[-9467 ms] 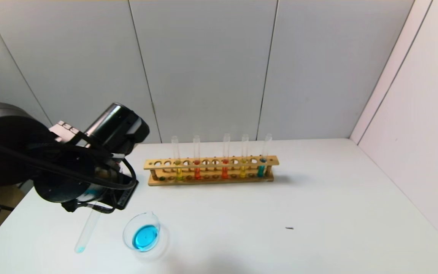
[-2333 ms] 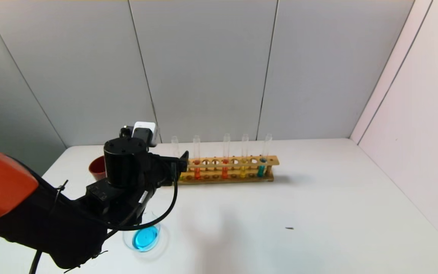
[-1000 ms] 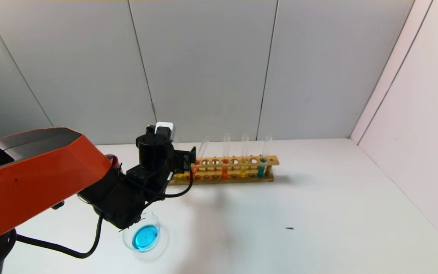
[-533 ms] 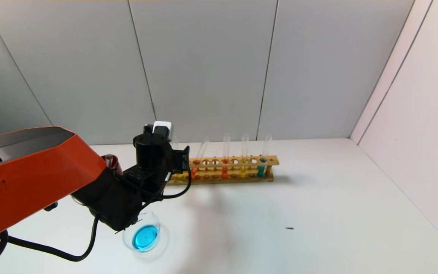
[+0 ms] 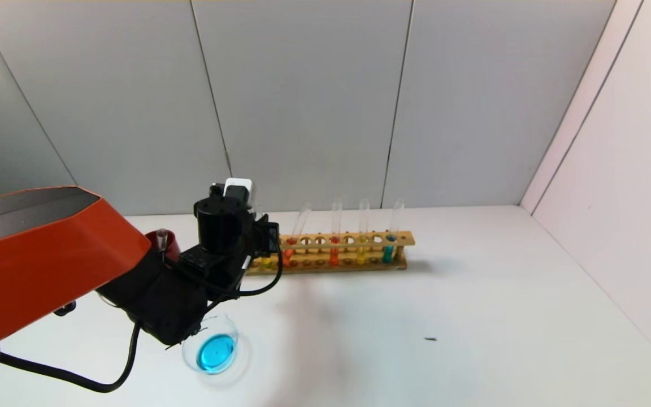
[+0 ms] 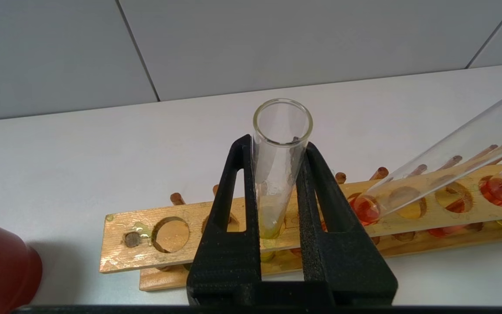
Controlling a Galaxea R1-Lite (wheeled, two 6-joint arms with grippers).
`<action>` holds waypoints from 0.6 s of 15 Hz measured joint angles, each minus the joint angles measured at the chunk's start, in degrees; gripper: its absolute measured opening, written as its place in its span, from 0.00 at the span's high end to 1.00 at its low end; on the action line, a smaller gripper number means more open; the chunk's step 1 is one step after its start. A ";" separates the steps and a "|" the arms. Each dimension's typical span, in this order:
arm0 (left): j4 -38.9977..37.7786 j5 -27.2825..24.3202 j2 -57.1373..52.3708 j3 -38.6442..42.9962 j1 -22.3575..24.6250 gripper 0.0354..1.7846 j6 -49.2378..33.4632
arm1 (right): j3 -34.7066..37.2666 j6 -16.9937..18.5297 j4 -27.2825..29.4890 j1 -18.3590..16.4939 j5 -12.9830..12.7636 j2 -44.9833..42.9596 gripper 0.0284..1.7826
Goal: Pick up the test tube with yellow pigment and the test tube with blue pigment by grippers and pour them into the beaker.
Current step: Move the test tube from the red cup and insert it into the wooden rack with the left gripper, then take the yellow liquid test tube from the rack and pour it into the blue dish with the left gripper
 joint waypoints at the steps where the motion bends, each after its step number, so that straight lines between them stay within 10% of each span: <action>1: 0.06 0.00 -0.11 0.09 0.00 0.85 0.02 | 0.00 -0.02 0.00 0.00 0.00 0.00 0.05; 9: 7.36 -0.02 -4.52 -1.82 0.00 0.85 0.18 | 0.00 0.00 0.00 0.00 0.00 0.00 0.05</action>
